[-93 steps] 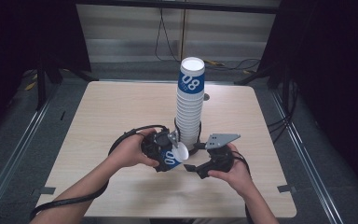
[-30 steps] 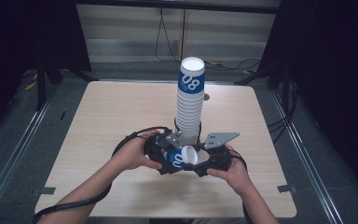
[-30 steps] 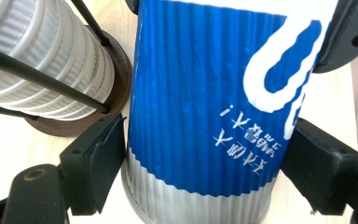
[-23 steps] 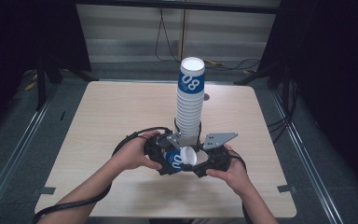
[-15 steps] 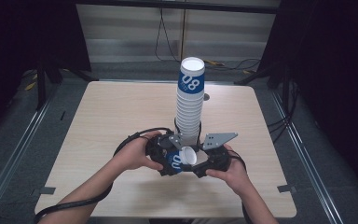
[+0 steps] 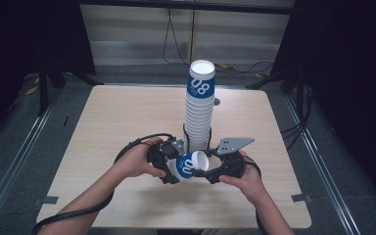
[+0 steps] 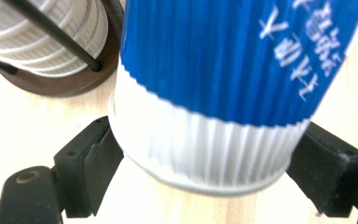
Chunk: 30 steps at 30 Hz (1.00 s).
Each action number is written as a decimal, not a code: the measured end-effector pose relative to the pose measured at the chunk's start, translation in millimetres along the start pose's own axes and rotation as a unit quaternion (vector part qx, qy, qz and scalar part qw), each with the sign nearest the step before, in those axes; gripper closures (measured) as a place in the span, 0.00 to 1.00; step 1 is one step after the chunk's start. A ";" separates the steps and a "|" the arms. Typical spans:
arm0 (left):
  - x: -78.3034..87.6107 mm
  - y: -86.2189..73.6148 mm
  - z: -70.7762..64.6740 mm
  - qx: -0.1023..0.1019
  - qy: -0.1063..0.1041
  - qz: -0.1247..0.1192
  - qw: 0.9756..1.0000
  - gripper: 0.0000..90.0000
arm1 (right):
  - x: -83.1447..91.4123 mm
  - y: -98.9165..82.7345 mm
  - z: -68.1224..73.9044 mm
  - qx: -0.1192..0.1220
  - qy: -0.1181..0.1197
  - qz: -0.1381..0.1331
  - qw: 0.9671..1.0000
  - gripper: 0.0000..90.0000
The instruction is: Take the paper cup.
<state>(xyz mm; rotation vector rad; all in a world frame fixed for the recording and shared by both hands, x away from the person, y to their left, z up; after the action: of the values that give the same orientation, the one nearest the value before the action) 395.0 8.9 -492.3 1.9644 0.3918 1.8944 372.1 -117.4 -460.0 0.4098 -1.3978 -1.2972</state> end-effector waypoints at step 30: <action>9.5 -16.6 2.7 0.061 0.020 -0.113 0.991 0.18 | 5.5 0.3 -5.2 -0.017 0.001 -0.017 1.000 0.31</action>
<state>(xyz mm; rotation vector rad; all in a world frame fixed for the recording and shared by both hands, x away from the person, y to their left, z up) 399.3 27.7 -491.4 1.8682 0.7256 1.8039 374.9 -124.1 -458.3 0.4140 -1.3712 -1.3459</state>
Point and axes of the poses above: each handheld gripper's, and its own axes: x roughly backward along the jaws, y roughly out of its top, z roughly to its left, the point moved 8 cm from there along -x, roughly forward along the jaws, and after that the axes turned 9 degrees about -x, right-handed, at the moved point
